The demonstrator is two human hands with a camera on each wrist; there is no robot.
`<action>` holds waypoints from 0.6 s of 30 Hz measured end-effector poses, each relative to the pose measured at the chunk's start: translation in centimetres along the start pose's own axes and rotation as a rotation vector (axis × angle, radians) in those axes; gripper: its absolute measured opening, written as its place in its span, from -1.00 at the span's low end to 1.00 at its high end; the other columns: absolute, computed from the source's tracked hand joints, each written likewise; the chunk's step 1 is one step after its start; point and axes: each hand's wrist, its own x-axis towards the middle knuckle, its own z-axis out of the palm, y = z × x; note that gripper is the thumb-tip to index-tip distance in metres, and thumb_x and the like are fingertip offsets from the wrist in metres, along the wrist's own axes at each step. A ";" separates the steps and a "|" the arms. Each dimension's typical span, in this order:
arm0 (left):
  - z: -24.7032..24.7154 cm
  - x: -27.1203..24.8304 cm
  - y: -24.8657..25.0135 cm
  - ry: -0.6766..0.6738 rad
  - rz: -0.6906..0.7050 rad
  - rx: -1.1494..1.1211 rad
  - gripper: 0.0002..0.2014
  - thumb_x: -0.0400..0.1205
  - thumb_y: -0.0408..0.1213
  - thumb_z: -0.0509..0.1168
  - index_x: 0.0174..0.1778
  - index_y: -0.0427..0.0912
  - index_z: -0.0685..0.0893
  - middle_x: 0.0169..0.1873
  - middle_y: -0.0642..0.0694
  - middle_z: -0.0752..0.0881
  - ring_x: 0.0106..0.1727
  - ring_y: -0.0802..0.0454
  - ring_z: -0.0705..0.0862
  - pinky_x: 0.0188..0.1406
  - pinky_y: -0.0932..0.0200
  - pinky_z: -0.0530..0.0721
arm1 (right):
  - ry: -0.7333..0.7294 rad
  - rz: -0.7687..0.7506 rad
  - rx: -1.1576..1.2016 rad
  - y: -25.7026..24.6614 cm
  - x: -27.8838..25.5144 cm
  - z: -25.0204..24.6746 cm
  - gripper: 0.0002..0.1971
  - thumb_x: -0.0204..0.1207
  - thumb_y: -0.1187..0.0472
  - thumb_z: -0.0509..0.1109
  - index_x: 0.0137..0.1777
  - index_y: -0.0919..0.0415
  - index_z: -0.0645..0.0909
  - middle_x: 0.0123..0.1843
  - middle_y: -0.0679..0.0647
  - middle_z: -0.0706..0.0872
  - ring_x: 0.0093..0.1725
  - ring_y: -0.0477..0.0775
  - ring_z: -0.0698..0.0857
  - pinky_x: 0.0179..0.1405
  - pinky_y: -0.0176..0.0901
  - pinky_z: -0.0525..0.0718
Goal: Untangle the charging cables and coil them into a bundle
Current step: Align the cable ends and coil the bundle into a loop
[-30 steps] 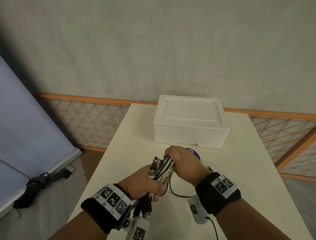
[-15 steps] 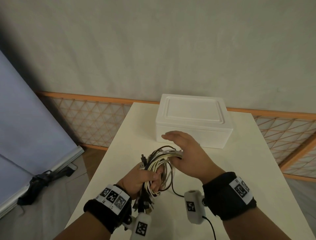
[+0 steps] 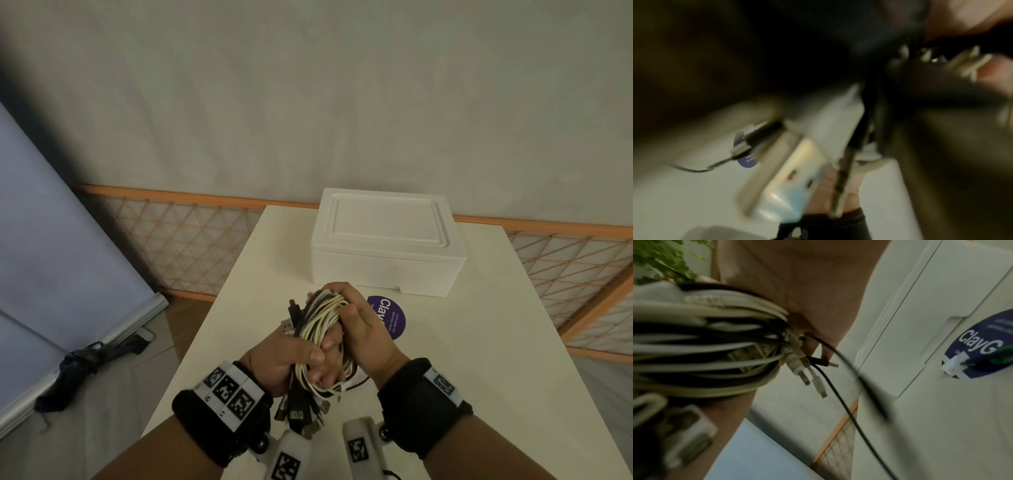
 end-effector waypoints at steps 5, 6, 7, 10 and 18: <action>0.0 -0.2 0.5 0.010 -0.012 -0.041 -0.86 0.44 -0.28 0.40 -0.14 -0.12 0.60 -0.29 -0.18 0.81 -0.22 -0.04 0.75 -0.07 0.10 0.66 | -0.018 0.037 -0.025 -0.3 0.7 -0.3 -0.16 0.37 -0.48 0.24 0.10 0.43 0.45 -0.11 0.20 0.62 -0.08 0.08 0.60 0.05 -0.06 0.59; 0.0 -0.2 0.5 0.003 -0.008 -0.065 -0.88 0.46 -0.29 0.38 -0.13 -0.12 0.60 -0.32 -0.13 0.80 -0.25 -0.01 0.74 -0.05 0.10 0.66 | 0.000 0.063 -0.032 -0.1 0.9 -0.4 -0.17 0.37 -0.50 0.21 0.10 0.37 0.49 -0.10 0.18 0.64 -0.06 0.08 0.62 0.10 -0.02 0.60; -0.1 -0.2 0.4 -0.014 -0.005 -0.092 -0.89 0.49 -0.30 0.35 -0.10 -0.12 0.59 -0.37 -0.06 0.78 -0.28 0.04 0.72 0.00 0.11 0.65 | 0.032 0.111 -0.035 0.1 1.1 -0.4 -0.20 0.35 -0.53 0.17 0.08 0.27 0.55 -0.08 0.17 0.67 -0.02 0.11 0.64 0.18 0.06 0.59; -0.3 0.0 0.2 -0.028 -0.010 -0.144 -0.90 0.56 -0.33 0.27 -0.03 -0.15 0.57 -0.42 0.07 0.70 -0.31 0.10 0.68 0.05 0.12 0.62 | 0.131 0.313 0.091 0.2 1.5 -0.4 -0.34 0.36 -0.51 0.19 -0.01 0.09 0.67 -0.02 0.17 0.75 0.10 0.18 0.68 0.33 0.20 0.56; -0.5 -0.3 0.7 -0.045 0.019 -0.205 -0.90 0.62 -0.34 0.23 0.03 -0.21 0.55 -0.37 0.07 0.73 -0.27 0.11 0.69 0.05 0.14 0.62 | 0.178 0.437 0.415 -0.2 0.7 0.5 -0.37 0.47 -0.14 0.35 0.24 0.47 0.59 0.24 0.48 0.64 0.27 0.37 0.62 0.45 0.27 0.45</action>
